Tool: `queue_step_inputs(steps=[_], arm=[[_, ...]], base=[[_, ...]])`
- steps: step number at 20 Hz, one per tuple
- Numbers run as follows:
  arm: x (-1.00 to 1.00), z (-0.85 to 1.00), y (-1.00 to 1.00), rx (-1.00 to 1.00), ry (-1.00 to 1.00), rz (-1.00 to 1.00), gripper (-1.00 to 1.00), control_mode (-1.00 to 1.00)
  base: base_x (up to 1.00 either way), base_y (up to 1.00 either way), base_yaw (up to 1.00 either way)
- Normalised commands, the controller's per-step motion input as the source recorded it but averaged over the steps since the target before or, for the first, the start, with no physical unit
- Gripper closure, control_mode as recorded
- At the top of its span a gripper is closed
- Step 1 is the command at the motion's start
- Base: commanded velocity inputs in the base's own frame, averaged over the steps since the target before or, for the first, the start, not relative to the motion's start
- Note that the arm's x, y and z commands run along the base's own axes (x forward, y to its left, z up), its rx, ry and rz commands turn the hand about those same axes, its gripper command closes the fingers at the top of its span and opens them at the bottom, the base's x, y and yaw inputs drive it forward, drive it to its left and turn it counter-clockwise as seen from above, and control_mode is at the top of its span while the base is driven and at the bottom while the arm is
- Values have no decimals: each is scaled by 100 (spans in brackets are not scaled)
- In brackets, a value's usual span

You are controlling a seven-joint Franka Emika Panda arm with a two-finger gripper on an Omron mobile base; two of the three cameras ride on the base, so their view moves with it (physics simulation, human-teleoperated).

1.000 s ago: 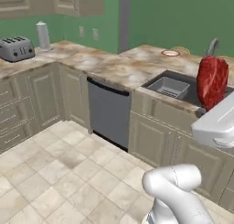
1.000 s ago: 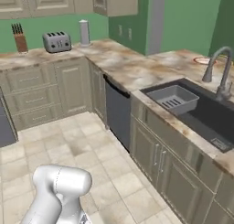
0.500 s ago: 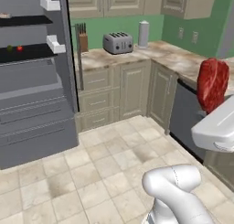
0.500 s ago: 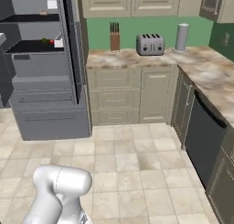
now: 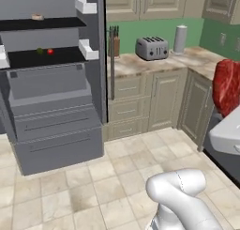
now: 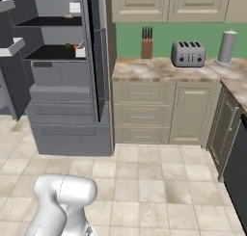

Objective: Transport the steak and tomato to the fridge. Place the steak on the rack containing meat and place the tomato on the rack containing the vegetable, ensuring meats and vegetables are on different racks.

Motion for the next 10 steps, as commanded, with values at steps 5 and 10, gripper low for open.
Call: queue_step_inputs(steps=[5,10], arm=[[0,0,0,0,0,0,100,100],[0,0,0,0,0,0,100,100]], base=[[100,100,-2],[100,92,-5]])
